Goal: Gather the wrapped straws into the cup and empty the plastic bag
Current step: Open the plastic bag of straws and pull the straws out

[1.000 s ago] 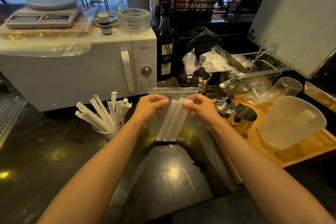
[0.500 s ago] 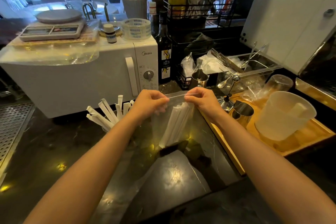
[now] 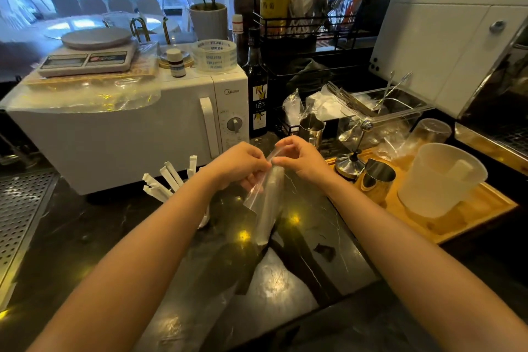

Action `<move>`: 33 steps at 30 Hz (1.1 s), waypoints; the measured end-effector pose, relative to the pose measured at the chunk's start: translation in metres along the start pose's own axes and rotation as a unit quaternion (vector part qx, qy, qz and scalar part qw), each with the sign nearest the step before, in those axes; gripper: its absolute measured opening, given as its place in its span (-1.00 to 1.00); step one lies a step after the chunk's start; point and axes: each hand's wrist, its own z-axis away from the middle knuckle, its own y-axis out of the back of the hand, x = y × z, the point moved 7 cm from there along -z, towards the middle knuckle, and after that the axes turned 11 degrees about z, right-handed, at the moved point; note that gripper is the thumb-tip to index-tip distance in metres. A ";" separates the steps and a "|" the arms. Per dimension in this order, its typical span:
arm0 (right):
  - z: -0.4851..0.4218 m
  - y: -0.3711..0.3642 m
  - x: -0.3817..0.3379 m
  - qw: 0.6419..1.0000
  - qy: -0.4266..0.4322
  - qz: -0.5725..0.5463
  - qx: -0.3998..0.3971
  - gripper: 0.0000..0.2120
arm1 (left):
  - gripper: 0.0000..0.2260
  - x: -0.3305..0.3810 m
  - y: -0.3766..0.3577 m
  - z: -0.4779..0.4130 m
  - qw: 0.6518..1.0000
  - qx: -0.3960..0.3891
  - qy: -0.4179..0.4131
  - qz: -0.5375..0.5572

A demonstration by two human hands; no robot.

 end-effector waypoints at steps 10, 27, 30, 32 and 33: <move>0.008 -0.016 -0.001 0.992 -0.058 -0.069 -0.085 -0.79 | -0.86 -0.014 -0.003 -0.001 0.994 -0.003 0.028 0.103; 0.010 -0.032 0.000 0.989 -0.060 -0.059 -0.126 -0.89 | -0.75 -0.026 -0.008 -0.003 0.987 -0.032 0.021 0.158; 0.009 -0.033 0.000 0.986 -0.066 -0.056 -0.144 -0.84 | -0.75 -0.027 -0.010 -0.003 0.986 -0.039 0.019 0.159; 0.010 -0.034 -0.001 0.983 -0.067 -0.074 -0.157 -0.95 | -0.76 -0.027 -0.010 -0.004 0.985 -0.041 0.018 0.166; 0.010 -0.034 -0.002 0.981 -0.068 -0.087 -0.162 -0.93 | -0.76 -0.028 -0.009 -0.004 0.984 -0.042 0.018 0.171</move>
